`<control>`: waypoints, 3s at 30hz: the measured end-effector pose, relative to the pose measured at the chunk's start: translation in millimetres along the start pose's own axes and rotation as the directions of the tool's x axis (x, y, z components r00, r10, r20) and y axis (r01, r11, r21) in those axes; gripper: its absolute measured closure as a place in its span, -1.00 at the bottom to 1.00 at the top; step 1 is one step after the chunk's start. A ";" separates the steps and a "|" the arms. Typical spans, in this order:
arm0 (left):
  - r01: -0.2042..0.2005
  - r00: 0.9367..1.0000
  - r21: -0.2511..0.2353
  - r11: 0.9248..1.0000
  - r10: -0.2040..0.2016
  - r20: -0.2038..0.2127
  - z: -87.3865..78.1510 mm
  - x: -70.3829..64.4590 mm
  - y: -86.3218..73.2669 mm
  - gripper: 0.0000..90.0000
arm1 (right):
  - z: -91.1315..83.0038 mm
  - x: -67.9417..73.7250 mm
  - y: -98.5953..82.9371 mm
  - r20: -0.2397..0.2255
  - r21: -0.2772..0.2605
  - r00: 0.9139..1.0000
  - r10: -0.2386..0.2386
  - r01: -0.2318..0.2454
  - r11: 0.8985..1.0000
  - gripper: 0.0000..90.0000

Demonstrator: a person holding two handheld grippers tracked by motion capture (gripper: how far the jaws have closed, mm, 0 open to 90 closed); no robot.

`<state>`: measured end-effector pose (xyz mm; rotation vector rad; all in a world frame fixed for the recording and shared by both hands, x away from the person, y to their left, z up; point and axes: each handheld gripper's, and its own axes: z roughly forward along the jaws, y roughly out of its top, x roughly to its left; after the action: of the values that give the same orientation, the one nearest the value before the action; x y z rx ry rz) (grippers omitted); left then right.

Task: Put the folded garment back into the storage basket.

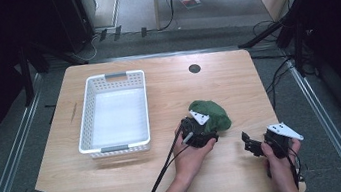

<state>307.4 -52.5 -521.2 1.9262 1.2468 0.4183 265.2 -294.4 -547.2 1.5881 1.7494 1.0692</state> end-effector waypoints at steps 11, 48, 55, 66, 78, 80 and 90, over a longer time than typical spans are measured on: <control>0.041 0.999 -0.107 0.993 -0.040 0.012 -41.2 20.6 23.7 -0.24 | 0.1 0.2 0.0 0.000 -0.001 1.000 0.000 0.000 1.000 -0.92; 0.154 0.977 -0.283 0.946 -0.190 -0.101 -134.5 124.8 43.9 -0.24 | 0.6 0.1 0.3 0.004 0.008 1.000 0.011 -0.011 1.000 -0.92; 0.172 0.963 -0.295 0.940 -0.223 -0.149 -144.1 150.4 40.0 -0.24 | 0.7 0.3 0.3 0.005 0.009 1.000 0.012 -0.012 1.000 -0.92; 0.216 0.933 -0.283 0.934 -0.283 -0.222 -136.4 187.0 29.5 -0.24 | 0.6 -0.1 0.3 0.003 0.007 1.000 0.016 -0.016 1.000 -0.92; 0.278 0.900 -0.225 0.934 -0.335 -0.277 -109.9 222.8 24.0 -0.24 | 0.5 -0.3 0.3 0.002 0.005 1.000 0.014 -0.014 1.000 -0.92; 0.299 0.892 -0.192 0.935 -0.345 -0.291 -104.8 227.8 24.4 -0.24 | 0.6 -0.4 0.3 0.002 0.006 1.000 0.017 -0.017 1.000 -0.92; 0.403 0.865 0.024 0.915 -0.372 -0.338 -83.0 241.1 26.2 -0.28 | 0.6 -0.3 0.3 0.002 0.005 1.000 0.015 -0.015 1.000 -0.92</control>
<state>382.3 189.4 -481.5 1.6614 1.8601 0.4856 265.9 -294.6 -547.3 1.6067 1.7428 1.0705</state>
